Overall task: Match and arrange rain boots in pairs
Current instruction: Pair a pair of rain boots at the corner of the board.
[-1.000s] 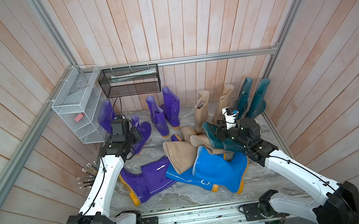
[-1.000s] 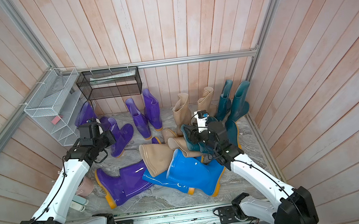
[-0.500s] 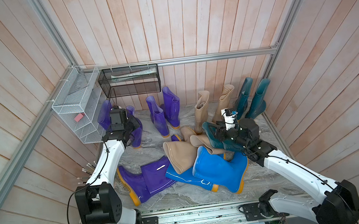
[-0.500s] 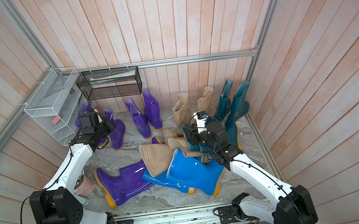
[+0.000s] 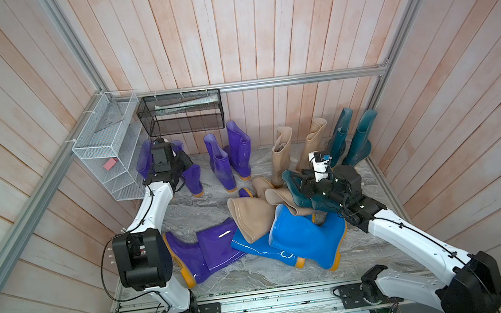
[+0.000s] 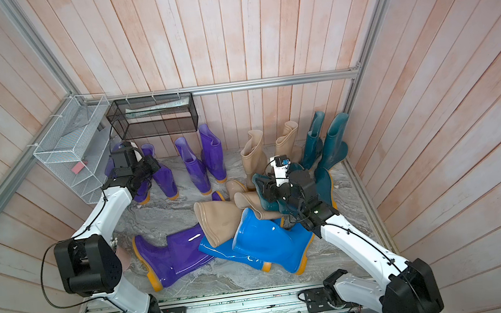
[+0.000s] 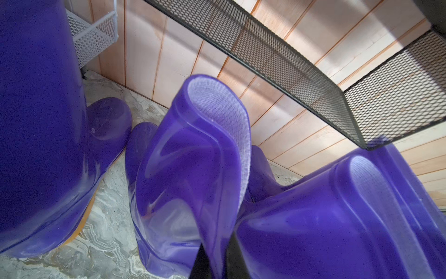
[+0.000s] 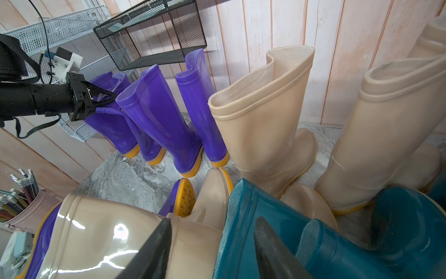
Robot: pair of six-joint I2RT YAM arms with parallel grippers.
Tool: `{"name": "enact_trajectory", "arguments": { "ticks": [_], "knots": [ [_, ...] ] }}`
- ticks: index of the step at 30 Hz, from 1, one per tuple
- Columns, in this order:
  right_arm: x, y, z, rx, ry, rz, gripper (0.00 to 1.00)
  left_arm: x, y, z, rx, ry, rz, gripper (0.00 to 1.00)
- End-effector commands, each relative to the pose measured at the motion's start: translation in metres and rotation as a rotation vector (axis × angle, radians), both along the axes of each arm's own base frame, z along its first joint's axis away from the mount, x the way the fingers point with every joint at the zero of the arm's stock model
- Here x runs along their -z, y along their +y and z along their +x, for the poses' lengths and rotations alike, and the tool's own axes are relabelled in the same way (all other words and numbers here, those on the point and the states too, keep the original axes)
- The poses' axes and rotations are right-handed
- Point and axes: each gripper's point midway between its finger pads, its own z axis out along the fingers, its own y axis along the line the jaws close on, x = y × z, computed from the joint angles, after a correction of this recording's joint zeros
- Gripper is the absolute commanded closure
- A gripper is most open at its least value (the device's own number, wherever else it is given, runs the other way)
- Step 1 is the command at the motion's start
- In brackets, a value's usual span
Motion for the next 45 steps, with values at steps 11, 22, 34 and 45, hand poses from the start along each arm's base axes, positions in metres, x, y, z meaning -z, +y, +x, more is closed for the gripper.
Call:
{"name": "enact_trajectory", "arguments": {
  "ticks": [11,22,34,45],
  "knots": [
    [-0.004,0.001,0.002,0.001,0.001,0.021,0.44,-0.059,0.041,0.017,0.098,-0.143,0.082,0.96],
    [-0.002,-0.001,0.0,0.006,0.008,0.008,0.44,-0.038,0.056,0.019,0.053,-0.113,0.184,0.79],
    [-0.008,-0.001,-0.001,0.004,-0.001,0.011,0.43,-0.065,0.077,0.005,-0.021,-0.131,0.31,0.49],
    [-0.017,0.0,-0.003,0.002,-0.014,0.018,0.41,-0.106,-0.022,-0.054,0.15,-0.227,0.254,0.26]
  ]
}}
